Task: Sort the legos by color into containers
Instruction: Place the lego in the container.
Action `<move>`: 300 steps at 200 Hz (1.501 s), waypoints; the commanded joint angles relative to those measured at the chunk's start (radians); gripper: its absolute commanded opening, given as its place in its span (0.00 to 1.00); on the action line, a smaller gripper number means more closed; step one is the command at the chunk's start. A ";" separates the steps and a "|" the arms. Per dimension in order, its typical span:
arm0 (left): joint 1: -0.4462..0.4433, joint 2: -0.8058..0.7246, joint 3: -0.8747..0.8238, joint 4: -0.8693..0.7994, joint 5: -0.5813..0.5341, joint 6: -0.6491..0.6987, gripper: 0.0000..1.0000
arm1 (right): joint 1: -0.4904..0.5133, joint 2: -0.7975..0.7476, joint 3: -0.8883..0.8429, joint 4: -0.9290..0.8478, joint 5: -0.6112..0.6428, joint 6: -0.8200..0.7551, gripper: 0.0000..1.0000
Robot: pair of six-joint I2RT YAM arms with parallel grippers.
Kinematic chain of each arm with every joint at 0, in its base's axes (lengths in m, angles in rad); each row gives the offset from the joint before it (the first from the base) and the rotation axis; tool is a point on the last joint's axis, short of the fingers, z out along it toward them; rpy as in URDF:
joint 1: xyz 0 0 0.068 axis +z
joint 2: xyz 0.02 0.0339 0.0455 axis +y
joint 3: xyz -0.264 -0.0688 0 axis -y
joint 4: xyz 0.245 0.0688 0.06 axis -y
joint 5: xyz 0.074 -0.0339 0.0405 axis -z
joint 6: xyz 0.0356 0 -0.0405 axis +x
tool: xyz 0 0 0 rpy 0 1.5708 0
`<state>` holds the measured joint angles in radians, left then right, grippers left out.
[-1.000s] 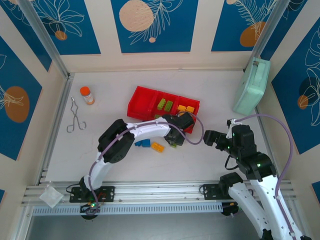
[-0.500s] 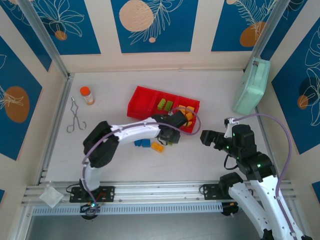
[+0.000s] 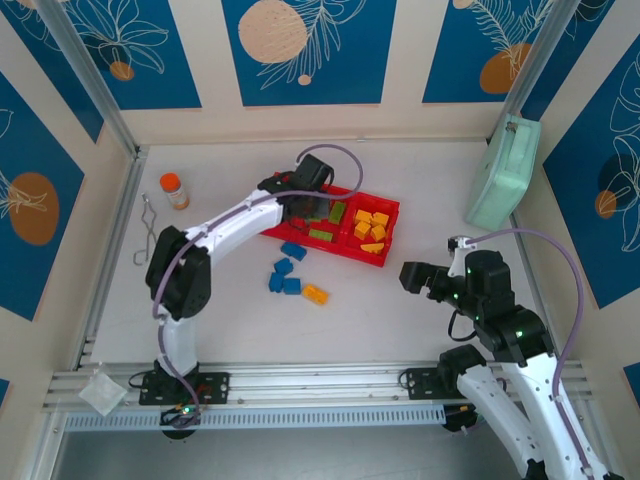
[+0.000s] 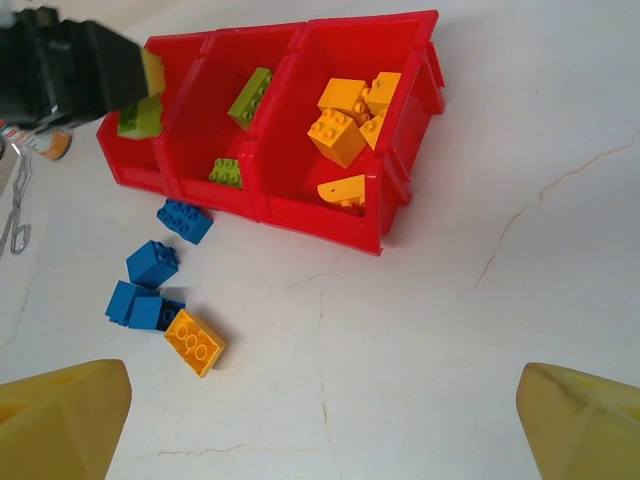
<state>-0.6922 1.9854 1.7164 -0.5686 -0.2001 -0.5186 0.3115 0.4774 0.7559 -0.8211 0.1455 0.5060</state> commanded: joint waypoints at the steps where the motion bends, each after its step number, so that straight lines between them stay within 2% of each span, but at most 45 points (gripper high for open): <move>1: 0.009 0.083 0.127 -0.019 0.050 0.077 0.04 | 0.017 -0.011 -0.003 0.013 -0.009 -0.001 0.99; 31: 0.013 0.177 0.224 -0.042 0.081 0.094 0.07 | 0.029 -0.009 -0.004 0.013 -0.001 -0.001 0.99; 67: 0.014 0.215 0.233 -0.023 0.103 0.085 0.12 | 0.028 0.003 -0.004 0.013 -0.001 -0.003 0.99; 86: 0.017 0.228 0.234 -0.019 0.130 0.078 0.24 | 0.028 0.010 -0.002 0.013 -0.003 -0.004 0.99; 123: 0.016 0.202 0.191 0.007 0.141 0.062 0.40 | 0.029 0.020 -0.001 0.011 0.000 -0.004 0.99; 129: 0.015 0.193 0.187 0.006 0.136 0.063 0.45 | 0.029 0.022 -0.001 0.011 0.000 -0.004 0.99; 142: 0.015 0.175 0.181 -0.013 0.122 0.066 0.64 | 0.028 0.027 0.000 0.012 -0.002 -0.004 0.99; 155: 0.013 0.149 0.161 -0.022 0.117 0.069 0.71 | 0.029 0.031 -0.001 0.011 -0.004 -0.006 0.99; 195: 0.004 0.016 0.045 -0.013 0.132 0.108 0.90 | 0.029 0.044 0.000 0.011 -0.010 -0.005 0.99; 219: -0.016 -0.104 -0.092 0.036 0.118 0.102 1.00 | 0.029 0.045 0.000 0.011 -0.012 -0.007 0.99; 236: -0.034 -0.210 -0.235 0.108 0.140 0.064 0.99 | 0.028 0.050 -0.005 0.018 -0.016 -0.009 0.99; 265: -0.073 -0.409 -0.469 0.161 0.098 0.004 0.99 | 0.018 0.087 -0.005 0.027 -0.046 -0.029 0.99; 300: -0.082 -0.771 -0.805 0.269 0.121 -0.049 0.99 | 0.023 0.160 -0.028 0.106 -0.236 -0.107 0.99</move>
<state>-0.7742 1.4208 1.0725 -0.3805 -0.0803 -0.5114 0.3328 0.6018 0.7521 -0.7815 0.0631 0.4652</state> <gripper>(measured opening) 0.994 0.992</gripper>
